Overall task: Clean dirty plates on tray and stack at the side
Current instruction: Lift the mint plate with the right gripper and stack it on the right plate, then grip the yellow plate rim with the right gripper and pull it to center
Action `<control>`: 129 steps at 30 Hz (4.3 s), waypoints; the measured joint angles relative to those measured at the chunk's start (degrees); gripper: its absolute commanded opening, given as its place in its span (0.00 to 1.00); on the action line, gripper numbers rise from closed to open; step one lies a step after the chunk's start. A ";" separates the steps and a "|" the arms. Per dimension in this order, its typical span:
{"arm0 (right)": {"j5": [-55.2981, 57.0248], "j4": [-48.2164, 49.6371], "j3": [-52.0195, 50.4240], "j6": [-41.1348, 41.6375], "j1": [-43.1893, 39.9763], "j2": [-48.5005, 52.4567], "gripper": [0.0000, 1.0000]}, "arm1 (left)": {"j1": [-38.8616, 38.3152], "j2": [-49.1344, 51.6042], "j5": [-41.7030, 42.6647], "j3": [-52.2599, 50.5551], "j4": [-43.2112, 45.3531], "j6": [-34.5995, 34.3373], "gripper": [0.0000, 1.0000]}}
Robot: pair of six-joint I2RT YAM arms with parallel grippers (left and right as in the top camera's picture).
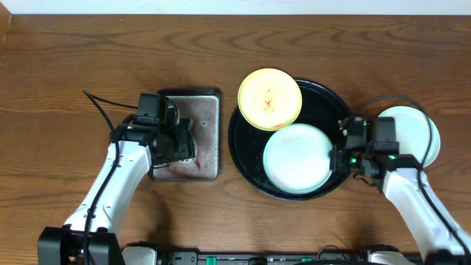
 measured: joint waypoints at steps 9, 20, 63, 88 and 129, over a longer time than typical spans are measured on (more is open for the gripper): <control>19.96 -2.62 1.90 -2.03 6.38 -11.43 0.01 | 0.00 0.00 0.02 0.00 0.00 0.02 0.65; 48.89 -2.73 7.72 -8.98 25.18 -12.52 0.01 | 0.00 0.00 0.00 0.00 0.00 0.00 0.64; 30.14 -3.50 8.39 22.45 -14.14 -3.17 0.01 | 0.00 0.00 0.00 0.00 0.48 0.00 0.65; -6.45 10.05 8.44 25.18 -34.56 4.74 0.64 | 0.00 0.00 0.00 0.00 0.52 0.02 0.65; -8.50 8.94 37.88 0.92 6.38 44.63 0.01 | 0.00 0.00 0.02 0.00 0.55 0.02 0.65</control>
